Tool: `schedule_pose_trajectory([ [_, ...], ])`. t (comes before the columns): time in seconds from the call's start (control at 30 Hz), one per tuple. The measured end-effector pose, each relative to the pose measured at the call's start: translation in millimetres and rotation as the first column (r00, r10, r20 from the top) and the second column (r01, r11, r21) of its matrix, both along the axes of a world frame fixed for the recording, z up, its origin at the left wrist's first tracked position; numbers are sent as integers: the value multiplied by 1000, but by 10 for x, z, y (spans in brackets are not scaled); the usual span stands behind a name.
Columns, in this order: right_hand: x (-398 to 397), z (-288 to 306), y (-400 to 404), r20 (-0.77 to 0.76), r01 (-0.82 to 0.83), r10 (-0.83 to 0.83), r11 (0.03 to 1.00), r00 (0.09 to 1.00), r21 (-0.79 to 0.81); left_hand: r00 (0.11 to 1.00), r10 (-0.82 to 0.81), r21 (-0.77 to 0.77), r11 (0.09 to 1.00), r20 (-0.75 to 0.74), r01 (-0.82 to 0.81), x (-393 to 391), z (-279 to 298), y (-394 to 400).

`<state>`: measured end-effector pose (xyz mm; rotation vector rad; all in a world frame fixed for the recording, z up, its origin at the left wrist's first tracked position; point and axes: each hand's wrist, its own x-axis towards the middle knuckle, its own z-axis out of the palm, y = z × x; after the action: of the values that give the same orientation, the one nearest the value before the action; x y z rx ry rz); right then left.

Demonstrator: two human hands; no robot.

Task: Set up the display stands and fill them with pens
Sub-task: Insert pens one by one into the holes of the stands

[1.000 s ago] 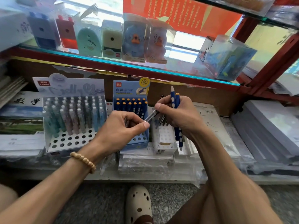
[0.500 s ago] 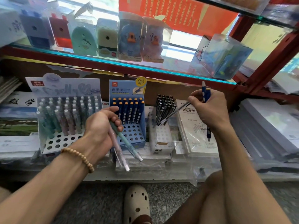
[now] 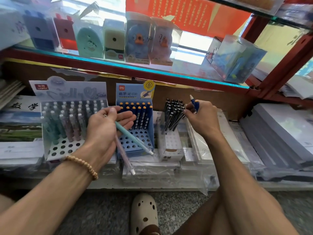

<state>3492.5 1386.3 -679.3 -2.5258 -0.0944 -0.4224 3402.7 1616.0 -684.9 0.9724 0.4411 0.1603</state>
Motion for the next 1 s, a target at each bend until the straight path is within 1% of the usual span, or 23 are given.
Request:
schedule_pose_trajectory([
  [0.13, 27, -92, 97, -79, -87, 82, 995, 993, -53, 1000, 22, 14, 1000, 10, -22, 8, 4, -4],
  [0.23, 52, -207, 126, -127, -83, 81, 996, 989, -17, 999, 34, -35, 999, 23, -33, 13, 6, 8],
  [0.3, 58, -248, 117, -129, -61, 59, 998, 990, -10, 999, 33, -77, 997, 32, -30, 4, 13, 17],
  [0.33, 50, -242, 119, -101, -40, 38, 999, 994, -19, 999, 34, -97, 995, 40, -30, 1, 18, 25],
  [0.37, 28, -220, 130, -41, -10, 9, 1000, 999, -25, 998, 38, -112, 993, 48, -32, 0, 19, 32],
  [0.43, -62, -137, 185, 138, 26, -28, 999, 990, 21, 997, 40, -129, 991, 66, -31, 3, 37, 38],
  [0.47, -130, -85, 232, 200, -7, -6, 998, 980, 64, 996, 35, -139, 990, 80, -24, 10, 50, 33],
  [0.5, -195, -42, 294, 199, -79, 56, 991, 978, 109, 995, 32, -150, 989, 94, -18, 20, 61, 29],
  [0.53, -269, 3, 373, 132, -176, 156, 972, 979, 159, 994, 35, -157, 987, 103, -18, 29, 60, 34],
  [0.57, -347, 28, 466, 18, -274, 277, 937, 961, 217, 993, 44, -161, 987, 110, -25, 33, 59, 47],
  [0.6, -414, 42, 550, -104, -346, 388, 894, 916, 286, 991, 55, -167, 985, 119, -35, 35, 65, 64],
  [0.63, -472, 51, 614, -212, -384, 474, 851, 854, 357, 990, 66, -176, 983, 128, -42, 37, 73, 81],
  [0.7, -545, 50, 706, -359, -394, 603, 767, 712, 507, 984, 83, -211, 976, 155, -49, 54, 108, 113],
  [0.77, -604, 31, 783, -411, -351, 719, 656, 561, 668, 978, 109, -236, 970, 177, -66, 65, 145, 149],
  [0.83, -639, -20, 891, -406, -343, 803, 565, 436, 751, 968, 157, -241, 965, 194, -108, 70, 168, 209],
  [0.87, -665, -37, 954, -397, -353, 827, 538, 399, 766, 963, 180, -245, 961, 201, -128, 69, 176, 240],
  [0.9, -679, -53, 1013, -387, -361, 840, 520, 380, 774, 958, 199, -250, 957, 207, -145, 67, 182, 271],
  [0.93, -686, -60, 1057, -380, -366, 846, 511, 374, 778, 954, 213, -254, 954, 211, -156, 66, 184, 298],
  [1.0, -683, -33, 1096, -377, -382, 835, 526, 401, 760, 952, 218, -258, 953, 214, -161, 60, 185, 338],
])
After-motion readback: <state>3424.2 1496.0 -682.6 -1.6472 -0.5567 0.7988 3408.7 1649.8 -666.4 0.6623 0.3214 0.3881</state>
